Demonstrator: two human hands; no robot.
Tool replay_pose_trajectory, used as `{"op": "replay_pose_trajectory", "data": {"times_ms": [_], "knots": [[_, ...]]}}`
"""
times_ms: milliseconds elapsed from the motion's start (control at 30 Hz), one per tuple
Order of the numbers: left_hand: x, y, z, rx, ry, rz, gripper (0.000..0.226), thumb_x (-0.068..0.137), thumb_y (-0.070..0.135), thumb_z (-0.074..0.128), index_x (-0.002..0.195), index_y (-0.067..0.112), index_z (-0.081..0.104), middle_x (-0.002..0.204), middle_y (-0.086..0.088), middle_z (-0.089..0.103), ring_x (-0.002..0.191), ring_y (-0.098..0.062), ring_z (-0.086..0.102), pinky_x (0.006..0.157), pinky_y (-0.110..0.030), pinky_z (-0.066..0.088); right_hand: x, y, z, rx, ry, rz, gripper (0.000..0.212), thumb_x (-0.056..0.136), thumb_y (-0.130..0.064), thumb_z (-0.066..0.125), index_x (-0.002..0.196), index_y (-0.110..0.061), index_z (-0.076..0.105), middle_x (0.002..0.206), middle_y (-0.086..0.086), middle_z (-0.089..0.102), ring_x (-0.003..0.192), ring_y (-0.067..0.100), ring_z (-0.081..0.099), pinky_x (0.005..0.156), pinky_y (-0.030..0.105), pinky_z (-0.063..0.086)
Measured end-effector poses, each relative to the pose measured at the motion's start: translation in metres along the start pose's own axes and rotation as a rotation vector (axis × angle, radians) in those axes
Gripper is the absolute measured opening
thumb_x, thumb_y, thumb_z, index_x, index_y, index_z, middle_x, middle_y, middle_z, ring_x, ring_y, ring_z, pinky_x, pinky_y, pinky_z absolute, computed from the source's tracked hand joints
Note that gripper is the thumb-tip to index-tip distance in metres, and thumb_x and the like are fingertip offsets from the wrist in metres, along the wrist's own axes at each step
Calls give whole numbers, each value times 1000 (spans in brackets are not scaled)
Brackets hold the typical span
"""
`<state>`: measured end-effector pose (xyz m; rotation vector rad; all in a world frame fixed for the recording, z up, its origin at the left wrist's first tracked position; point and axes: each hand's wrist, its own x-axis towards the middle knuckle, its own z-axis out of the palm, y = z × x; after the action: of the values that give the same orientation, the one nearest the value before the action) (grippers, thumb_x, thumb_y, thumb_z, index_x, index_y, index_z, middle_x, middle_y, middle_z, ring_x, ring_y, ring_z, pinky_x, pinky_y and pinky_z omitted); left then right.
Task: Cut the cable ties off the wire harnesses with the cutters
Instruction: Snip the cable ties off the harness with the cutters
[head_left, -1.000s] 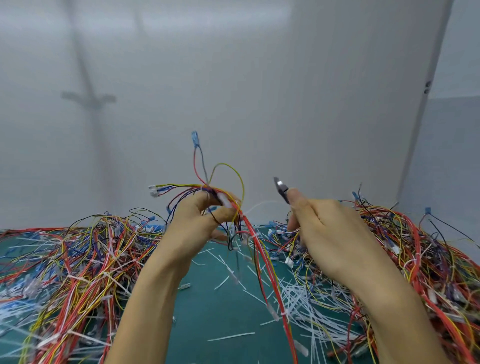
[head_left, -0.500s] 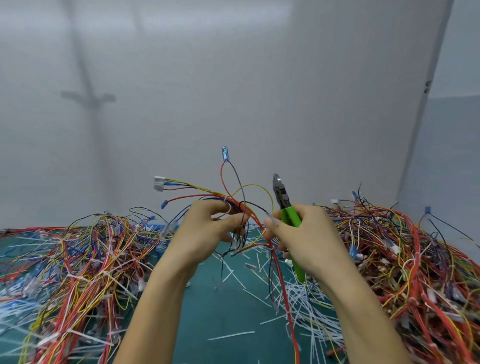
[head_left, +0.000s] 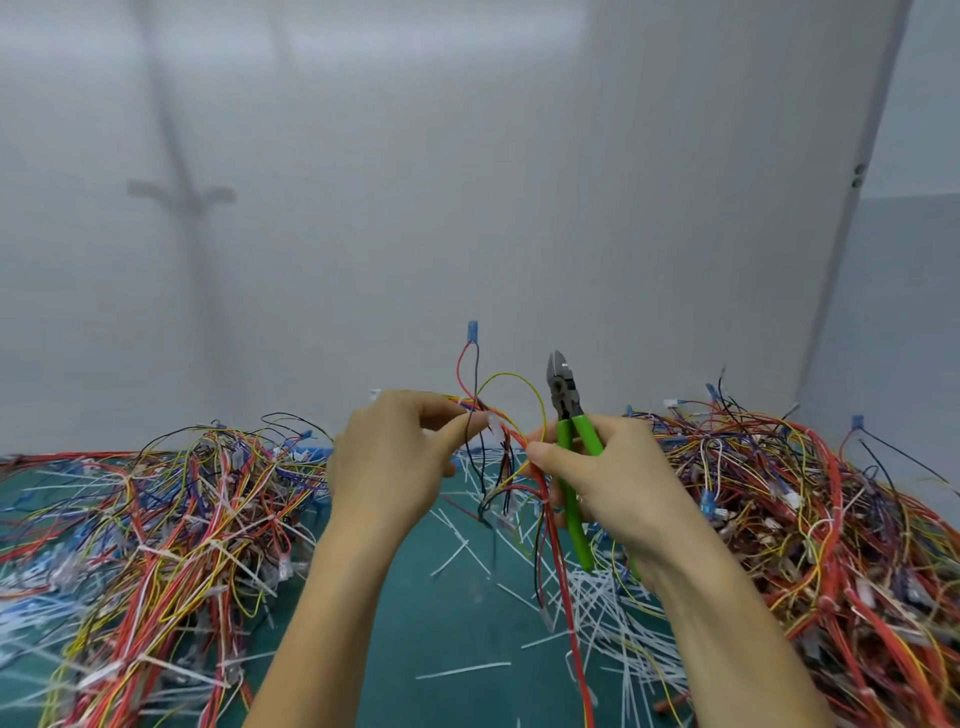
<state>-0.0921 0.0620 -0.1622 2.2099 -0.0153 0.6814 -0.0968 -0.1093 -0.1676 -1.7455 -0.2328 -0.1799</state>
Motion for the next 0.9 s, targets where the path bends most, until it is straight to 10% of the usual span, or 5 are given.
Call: {"op": "replay_pose_trajectory", "data": {"times_ms": [333, 500, 900], "knots": [[5, -7, -14, -242, -148, -117, 27, 96, 14, 49, 81, 20, 70, 75, 4, 74, 64, -15, 72, 62, -27, 44, 1, -1, -10, 172, 110, -39, 13, 97, -10, 60, 88, -12, 68, 56, -6, 58, 52, 7, 53, 51, 27, 54], [2, -6, -27, -514, -488, -127, 37, 94, -6, 38, 98, 11, 69, 95, -2, 77, 89, -17, 74, 69, -24, 56, 4, 0, -13, 280, 138, -1, 17, 99, -9, 55, 89, -14, 67, 64, -6, 66, 55, 8, 53, 60, 33, 52], [-1, 11, -15, -733, -177, 61, 25, 94, 10, 61, 114, 24, 67, 102, -1, 74, 90, -11, 71, 68, -19, 54, 0, -5, -19, 413, -21, 41, 13, 99, -7, 51, 99, -8, 64, 78, 5, 63, 62, 13, 52, 53, 27, 48]]}}
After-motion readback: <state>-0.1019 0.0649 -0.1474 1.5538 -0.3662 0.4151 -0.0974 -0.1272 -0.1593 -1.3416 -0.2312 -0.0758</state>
